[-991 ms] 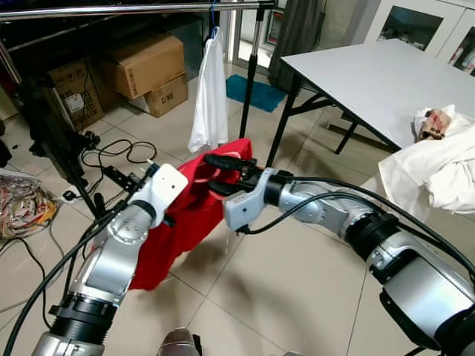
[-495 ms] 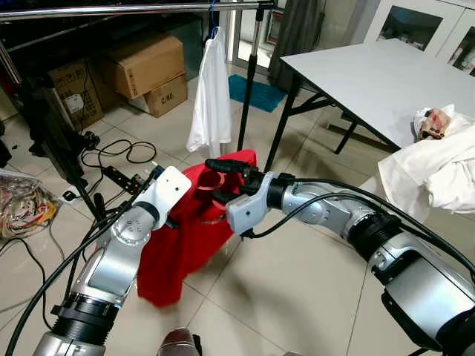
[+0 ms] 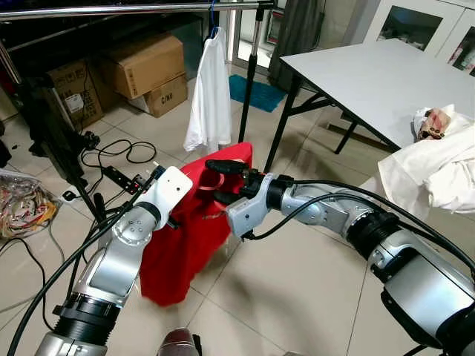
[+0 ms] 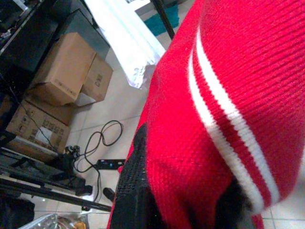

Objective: Hang hanger

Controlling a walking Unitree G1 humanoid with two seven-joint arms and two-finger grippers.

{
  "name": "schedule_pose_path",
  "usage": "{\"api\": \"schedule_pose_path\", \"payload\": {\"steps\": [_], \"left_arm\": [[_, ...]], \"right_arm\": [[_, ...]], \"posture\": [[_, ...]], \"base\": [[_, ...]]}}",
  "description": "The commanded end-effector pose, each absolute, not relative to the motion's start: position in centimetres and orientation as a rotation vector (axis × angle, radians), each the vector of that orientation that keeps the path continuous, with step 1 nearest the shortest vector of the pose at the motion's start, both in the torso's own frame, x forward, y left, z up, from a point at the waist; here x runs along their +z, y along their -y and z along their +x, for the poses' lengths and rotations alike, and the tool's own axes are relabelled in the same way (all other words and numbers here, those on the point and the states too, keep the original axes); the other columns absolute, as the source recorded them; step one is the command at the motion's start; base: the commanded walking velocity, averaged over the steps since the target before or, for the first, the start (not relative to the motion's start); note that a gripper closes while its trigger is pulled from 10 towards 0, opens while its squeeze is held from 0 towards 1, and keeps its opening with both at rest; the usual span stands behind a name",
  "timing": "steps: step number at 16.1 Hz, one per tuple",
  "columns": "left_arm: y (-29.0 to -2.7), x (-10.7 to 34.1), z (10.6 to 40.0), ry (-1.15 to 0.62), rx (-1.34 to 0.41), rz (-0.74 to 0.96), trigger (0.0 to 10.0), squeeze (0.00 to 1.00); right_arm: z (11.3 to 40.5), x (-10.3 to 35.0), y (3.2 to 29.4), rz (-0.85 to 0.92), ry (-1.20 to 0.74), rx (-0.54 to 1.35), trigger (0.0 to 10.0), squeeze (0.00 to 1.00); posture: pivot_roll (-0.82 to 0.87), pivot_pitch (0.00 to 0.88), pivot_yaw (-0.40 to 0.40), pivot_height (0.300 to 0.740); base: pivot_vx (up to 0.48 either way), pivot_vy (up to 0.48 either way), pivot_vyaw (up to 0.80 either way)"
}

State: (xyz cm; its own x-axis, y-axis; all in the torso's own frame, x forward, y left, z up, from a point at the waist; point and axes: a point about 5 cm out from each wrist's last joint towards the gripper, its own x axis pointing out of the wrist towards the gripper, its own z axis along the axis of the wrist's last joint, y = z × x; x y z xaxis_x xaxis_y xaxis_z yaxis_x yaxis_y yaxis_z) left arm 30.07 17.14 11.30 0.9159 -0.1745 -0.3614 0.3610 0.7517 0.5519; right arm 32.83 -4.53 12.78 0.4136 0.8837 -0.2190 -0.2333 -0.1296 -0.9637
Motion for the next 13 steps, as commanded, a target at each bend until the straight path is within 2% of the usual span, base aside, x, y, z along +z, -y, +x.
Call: {"api": "schedule_pose_path", "payload": {"steps": [1, 3, 4, 6, 7, 11, 12, 13], "left_arm": [[-16.9, 13.8, 30.7, -0.176, -0.274, 0.637, 0.0, 0.00], [-16.9, 13.8, 30.7, -0.176, -0.275, 0.629, 0.0, 0.00], [-16.9, 13.9, 30.7, -0.175, -0.277, 0.622, 0.0, 0.00], [-16.9, 13.9, 30.8, -0.173, -0.276, 0.616, 0.0, 0.00], [-16.9, 13.9, 30.8, -0.173, -0.275, 0.614, 0.0, 0.00], [-16.8, 13.8, 30.7, -0.175, -0.277, 0.606, 0.0, 0.00], [-16.8, 13.8, 30.7, -0.173, -0.278, 0.603, 0.0, 0.00], [-16.7, 13.8, 30.7, -0.171, -0.279, 0.602, 0.0, 0.00]], "right_arm": [[32.1, 9.3, 7.1, -1.456, 0.448, 1.187, 10.0, 1.00], [32.1, 9.0, 7.2, -1.496, 0.435, 1.196, 10.0, 1.00], [32.2, 8.8, 7.4, -1.529, 0.443, 1.187, 10.0, 0.29], [32.7, 9.4, 7.6, -1.584, 0.531, 1.111, 10.0, 0.38], [33.0, 9.8, 7.7, -1.617, 0.580, 1.051, 10.0, 1.00], [33.5, 9.1, 8.8, -1.720, 0.574, 0.976, 10.0, 1.00], [33.4, 8.5, 9.2, -1.756, 0.549, 0.985, 10.0, 0.33], [33.5, 8.2, 9.5, -1.788, 0.556, 0.961, 10.0, 0.00]], "posture": [[0.11, 0.000, -0.043, 0.740], [0.11, 0.000, -0.043, 0.740], [0.11, 0.000, -0.043, 0.740], [0.11, 0.000, -0.043, 0.740], [0.11, 0.000, -0.043, 0.740], [0.11, 0.000, -0.043, 0.740], [0.11, 0.000, -0.045, 0.740], [0.10, 0.000, -0.044, 0.740]], "base": [[0.000, 0.000, 0.00], [0.000, 0.000, 0.00], [0.000, 0.000, 0.00], [0.000, 0.000, 0.00], [0.000, 0.000, 0.00], [0.000, 0.000, 0.00], [0.000, 0.000, 0.00], [0.000, 0.000, 0.00]]}}
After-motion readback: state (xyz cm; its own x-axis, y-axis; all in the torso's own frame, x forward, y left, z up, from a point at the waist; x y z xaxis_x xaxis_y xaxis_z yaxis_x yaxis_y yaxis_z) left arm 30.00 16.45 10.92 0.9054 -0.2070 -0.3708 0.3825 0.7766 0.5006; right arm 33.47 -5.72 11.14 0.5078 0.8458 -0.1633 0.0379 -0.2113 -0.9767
